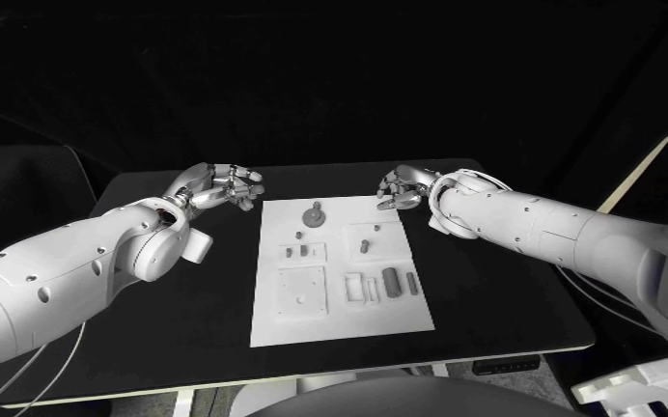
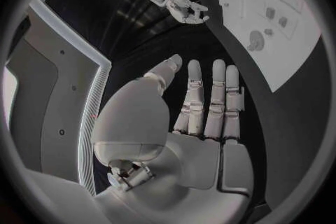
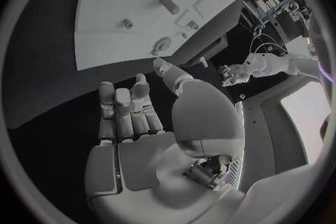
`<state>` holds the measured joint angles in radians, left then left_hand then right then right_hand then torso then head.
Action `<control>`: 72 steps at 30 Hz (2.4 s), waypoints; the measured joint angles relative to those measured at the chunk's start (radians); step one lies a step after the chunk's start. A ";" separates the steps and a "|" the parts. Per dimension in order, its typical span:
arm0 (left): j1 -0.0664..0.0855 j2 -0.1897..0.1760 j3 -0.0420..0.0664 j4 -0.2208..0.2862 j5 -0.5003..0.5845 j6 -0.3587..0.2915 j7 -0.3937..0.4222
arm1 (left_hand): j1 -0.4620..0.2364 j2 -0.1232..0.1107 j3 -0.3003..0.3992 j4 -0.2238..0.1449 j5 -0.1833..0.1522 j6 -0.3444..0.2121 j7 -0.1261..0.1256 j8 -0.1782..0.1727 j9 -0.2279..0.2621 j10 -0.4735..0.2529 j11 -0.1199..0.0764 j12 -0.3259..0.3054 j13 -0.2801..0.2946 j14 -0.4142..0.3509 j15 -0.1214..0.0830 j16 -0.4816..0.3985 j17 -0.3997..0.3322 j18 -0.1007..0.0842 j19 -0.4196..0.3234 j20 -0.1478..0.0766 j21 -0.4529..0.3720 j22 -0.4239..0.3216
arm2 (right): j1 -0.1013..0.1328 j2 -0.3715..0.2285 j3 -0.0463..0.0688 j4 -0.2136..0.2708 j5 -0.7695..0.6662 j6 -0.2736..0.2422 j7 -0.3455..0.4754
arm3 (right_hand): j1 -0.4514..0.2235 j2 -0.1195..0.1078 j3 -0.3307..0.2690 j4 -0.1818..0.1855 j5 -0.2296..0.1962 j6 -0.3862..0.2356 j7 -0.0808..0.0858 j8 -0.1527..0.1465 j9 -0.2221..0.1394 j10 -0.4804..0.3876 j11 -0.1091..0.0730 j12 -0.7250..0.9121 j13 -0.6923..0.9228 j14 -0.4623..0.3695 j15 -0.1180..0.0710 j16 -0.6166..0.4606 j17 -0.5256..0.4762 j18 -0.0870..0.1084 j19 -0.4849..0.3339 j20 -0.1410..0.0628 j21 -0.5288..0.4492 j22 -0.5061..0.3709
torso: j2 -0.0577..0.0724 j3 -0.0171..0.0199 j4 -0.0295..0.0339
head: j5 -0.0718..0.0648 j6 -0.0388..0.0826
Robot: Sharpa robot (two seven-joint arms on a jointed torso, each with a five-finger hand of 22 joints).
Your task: Assemble the parts on the task board
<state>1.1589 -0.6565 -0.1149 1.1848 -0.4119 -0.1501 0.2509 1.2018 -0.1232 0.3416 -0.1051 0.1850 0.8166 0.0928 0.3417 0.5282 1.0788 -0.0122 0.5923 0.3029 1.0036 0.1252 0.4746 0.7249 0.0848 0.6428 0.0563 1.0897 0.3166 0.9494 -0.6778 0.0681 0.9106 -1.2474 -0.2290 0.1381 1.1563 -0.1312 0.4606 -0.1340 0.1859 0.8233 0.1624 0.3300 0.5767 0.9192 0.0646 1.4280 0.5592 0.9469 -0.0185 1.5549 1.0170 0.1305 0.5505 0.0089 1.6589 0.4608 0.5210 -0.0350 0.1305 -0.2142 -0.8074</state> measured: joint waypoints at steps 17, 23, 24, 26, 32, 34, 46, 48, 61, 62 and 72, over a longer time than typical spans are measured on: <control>-0.016 -0.001 0.000 0.000 0.020 0.005 0.001 | -0.004 0.004 -0.002 0.002 0.000 0.000 0.000 -0.006 0.000 0.000 0.000 -0.009 0.000 -0.005 0.005 -0.014 -0.005 -0.007 -0.007 0.001 -0.002 0.000 | -0.060 0.028 0.000 -0.033 -0.026 -0.044 -0.012 | 0.001 -0.007 -0.011 0.003 0.000 -0.014 0.004 -0.005 -0.005 0.000 0.000 0.000 0.000 0.004 -0.001 0.000 0.000 0.000 0.004 -0.004 0.000 0.001 | 0.006 0.0016 0.0007 | 0.002 0.004; -0.017 -0.001 0.000 0.000 0.021 0.006 0.000 | -0.004 0.004 -0.002 0.002 0.000 0.000 0.000 -0.006 0.000 0.000 0.000 -0.009 0.000 -0.005 0.005 -0.014 -0.006 -0.008 -0.007 0.001 -0.002 0.000 | -0.066 0.036 0.000 -0.044 -0.027 -0.050 -0.013 | 0.001 -0.007 -0.011 0.003 0.000 -0.016 0.006 -0.005 -0.005 0.000 0.000 0.000 0.000 0.004 -0.001 0.000 0.000 0.000 0.004 -0.004 0.000 0.001 | 0.008 0.0010 0.0008 | 0.007 0.002; -0.017 -0.001 0.000 0.000 0.021 0.006 0.000 | -0.004 0.004 -0.002 0.002 0.000 0.000 0.000 -0.006 0.000 0.000 0.000 -0.009 0.000 -0.005 0.005 -0.014 -0.006 -0.008 -0.007 0.001 -0.002 0.000 | -0.066 0.037 0.000 -0.046 -0.028 -0.050 -0.013 | 0.001 -0.007 -0.011 0.003 0.000 -0.018 0.004 -0.005 -0.005 0.000 0.000 0.000 0.000 0.004 -0.001 0.000 0.000 0.000 0.004 -0.004 0.000 0.001 | 0.008 0.0010 0.0009 | 0.008 0.002; -0.017 -0.001 0.000 0.000 0.021 0.007 0.000 | -0.004 0.004 -0.002 0.002 0.000 0.000 0.000 -0.006 0.000 0.000 0.000 -0.009 0.000 -0.005 0.005 -0.014 -0.006 -0.008 -0.007 0.001 -0.002 0.000 | -0.065 0.041 0.000 -0.052 -0.028 -0.051 -0.014 | 0.001 -0.007 -0.011 0.003 0.000 -0.020 0.003 -0.005 -0.005 0.000 0.000 0.000 0.000 0.004 -0.001 0.000 0.000 0.000 0.004 -0.004 0.000 0.001 | 0.009 0.0010 0.0011 | 0.009 0.002; -0.017 -0.001 0.000 0.000 0.022 0.008 0.000 | -0.004 0.004 -0.003 0.002 0.000 -0.001 0.001 -0.006 0.000 0.000 0.000 -0.009 0.000 -0.005 0.005 -0.014 -0.006 -0.009 -0.007 0.001 -0.002 0.000 | -0.068 0.050 0.000 -0.071 -0.028 -0.053 -0.015 | 0.001 -0.007 -0.011 0.003 0.000 -0.020 0.003 -0.005 -0.005 0.000 0.000 0.000 0.000 0.004 -0.001 0.000 0.000 0.000 0.004 -0.004 0.000 0.001 | 0.011 0.0009 0.0016 | 0.010 0.000; -0.017 -0.001 0.000 -0.001 0.022 0.008 -0.001 | -0.008 0.008 -0.003 0.002 0.000 -0.001 0.001 -0.006 0.000 0.000 0.000 -0.009 0.000 -0.005 0.005 -0.014 -0.006 -0.010 -0.007 0.001 -0.002 0.000 | -0.069 0.053 0.000 -0.077 -0.028 -0.054 -0.016 | 0.001 -0.007 -0.011 0.003 0.000 -0.020 0.003 -0.005 -0.005 0.000 0.000 0.000 0.000 0.004 -0.001 0.000 0.000 0.000 0.004 -0.004 0.000 0.001 | 0.011 0.0010 0.0016 | 0.010 -0.001; -0.017 -0.002 0.000 0.001 0.022 0.009 -0.001 | -0.007 0.008 -0.005 0.004 0.000 -0.002 0.002 -0.006 0.000 0.000 0.000 -0.013 0.000 -0.005 0.005 -0.018 -0.007 -0.015 -0.010 -0.003 -0.002 0.000 | -0.083 0.067 -0.002 -0.089 -0.029 -0.054 -0.020 | 0.001 -0.007 -0.011 0.003 0.000 -0.020 0.003 -0.005 -0.005 0.000 0.000 0.000 0.000 0.003 0.000 0.000 0.000 0.000 0.004 -0.004 0.000 0.001 | 0.014 0.0004 0.0018 | 0.018 -0.006; -0.017 -0.002 0.000 0.001 0.023 0.009 -0.001 | -0.007 0.008 -0.005 0.004 0.000 -0.002 0.002 -0.006 0.000 0.000 0.000 -0.013 0.000 -0.005 0.005 -0.019 -0.007 -0.015 -0.010 -0.003 -0.002 0.000 | -0.085 0.069 -0.002 -0.090 -0.029 -0.054 -0.021 | 0.001 -0.007 -0.011 0.003 0.000 -0.020 0.003 -0.005 -0.005 0.000 0.000 0.000 0.000 0.003 0.000 0.000 0.000 0.000 0.004 -0.004 0.000 0.000 | 0.014 0.0004 0.0018 | 0.019 -0.008; -0.017 -0.004 0.000 0.002 0.023 0.009 -0.002 | -0.011 0.011 -0.003 0.007 0.000 -0.004 0.004 -0.006 -0.001 0.000 0.000 -0.013 0.000 -0.005 0.005 -0.018 -0.007 -0.015 -0.014 0.001 -0.002 0.000 | -0.090 0.085 -0.003 -0.103 -0.029 -0.053 -0.023 | 0.001 -0.007 -0.011 0.003 0.000 -0.019 0.002 -0.005 -0.005 0.000 0.000 0.000 0.000 0.003 0.000 0.000 -0.001 0.000 0.004 -0.004 0.000 0.000 | 0.017 0.0009 0.0007 | 0.025 -0.015; -0.017 -0.004 0.000 0.002 0.023 0.009 -0.002 | -0.011 0.011 -0.003 0.007 0.000 -0.005 0.005 -0.006 -0.001 0.000 0.000 -0.013 0.000 -0.005 0.005 -0.018 -0.007 -0.015 -0.014 0.001 -0.002 0.000 | -0.090 0.086 -0.003 -0.105 -0.029 -0.053 -0.023 | 0.001 -0.007 -0.011 0.003 0.000 -0.019 0.002 -0.005 -0.005 0.000 0.000 0.000 0.000 0.003 0.000 0.000 -0.001 0.000 0.004 -0.004 0.000 0.000 | 0.017 0.0010 0.0007 | 0.026 -0.016; -0.017 -0.003 0.000 0.004 0.023 0.009 -0.002 | -0.011 0.011 -0.003 0.007 0.000 -0.007 0.007 -0.006 -0.001 -0.004 0.003 -0.013 0.000 -0.005 0.005 -0.018 -0.008 -0.016 -0.014 0.001 -0.002 0.000 | -0.090 0.097 -0.004 -0.118 -0.029 -0.053 -0.025 | 0.001 -0.007 -0.013 0.006 0.000 -0.018 0.001 -0.005 -0.005 0.004 -0.004 0.000 -0.001 0.006 -0.003 0.000 -0.001 0.000 0.004 -0.004 0.000 0.000 | 0.019 0.0012 0.0001 | 0.029 -0.023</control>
<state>1.1415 -0.6596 -0.1152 1.1889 -0.3888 -0.1411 0.2484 1.1907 -0.1119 0.3389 -0.0980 0.1850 0.8099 0.0996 0.3361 0.5276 1.0752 -0.0088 0.5798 0.3033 0.9987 0.1303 0.4561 0.7173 0.0692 0.6289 0.0570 1.0878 0.3167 0.8591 -0.5804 0.0640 0.7927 -1.2765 -0.2822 0.1127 1.1571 -0.1382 0.4473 -0.1282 0.1859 0.8052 0.1634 0.3249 0.5721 0.9228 0.0610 1.4280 0.5580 0.9529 -0.0212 1.5548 1.0164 0.1306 0.5541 0.0053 1.6589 0.4611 0.5402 -0.0337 0.1306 -0.1852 -0.8308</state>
